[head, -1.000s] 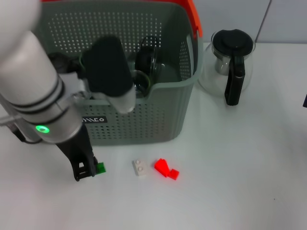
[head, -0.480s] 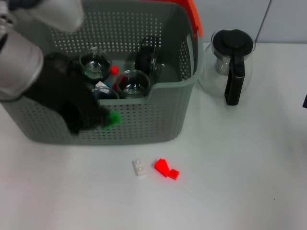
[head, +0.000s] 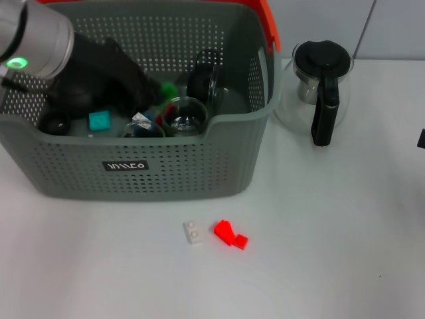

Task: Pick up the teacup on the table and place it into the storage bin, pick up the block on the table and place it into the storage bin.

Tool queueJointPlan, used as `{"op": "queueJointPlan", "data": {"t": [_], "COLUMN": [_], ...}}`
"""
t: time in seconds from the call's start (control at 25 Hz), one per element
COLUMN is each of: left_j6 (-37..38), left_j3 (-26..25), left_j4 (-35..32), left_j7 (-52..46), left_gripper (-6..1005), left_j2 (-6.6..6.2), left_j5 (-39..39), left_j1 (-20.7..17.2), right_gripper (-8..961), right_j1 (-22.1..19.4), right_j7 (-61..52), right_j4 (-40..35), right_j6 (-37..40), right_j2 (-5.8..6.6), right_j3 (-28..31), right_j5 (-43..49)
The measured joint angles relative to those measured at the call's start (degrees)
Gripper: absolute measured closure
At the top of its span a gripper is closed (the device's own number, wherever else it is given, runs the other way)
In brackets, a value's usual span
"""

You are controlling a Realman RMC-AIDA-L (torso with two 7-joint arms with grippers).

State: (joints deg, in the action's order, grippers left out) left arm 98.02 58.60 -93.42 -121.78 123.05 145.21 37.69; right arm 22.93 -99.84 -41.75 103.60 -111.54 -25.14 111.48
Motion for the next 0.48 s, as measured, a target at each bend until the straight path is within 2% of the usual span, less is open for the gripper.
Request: {"op": "queueJointPlan", "data": {"t": [0.28,0.48], "left_j6": [-13.9,-22.7], "left_j3": [0.0,-0.1], "left_j4": [14.2,26.6], "left_j7": [-3.7,-4.1], "left_gripper": [895,890], "left_j2": [-0.20,-0.47], "left_j5": [7.5,9.2], "left_j1": [4.6,7.5], "right_gripper": [131,131], "right_j1": [0.4,0.6], "right_j7": [0.0,0.1], "right_j4": [-0.1,-0.3], "right_j6": [0.2,0.2], "right_j2": [0.04,-0.02], "right_j3": [0.1,0.1], "right_j5": [-0.4,-0.7]}}
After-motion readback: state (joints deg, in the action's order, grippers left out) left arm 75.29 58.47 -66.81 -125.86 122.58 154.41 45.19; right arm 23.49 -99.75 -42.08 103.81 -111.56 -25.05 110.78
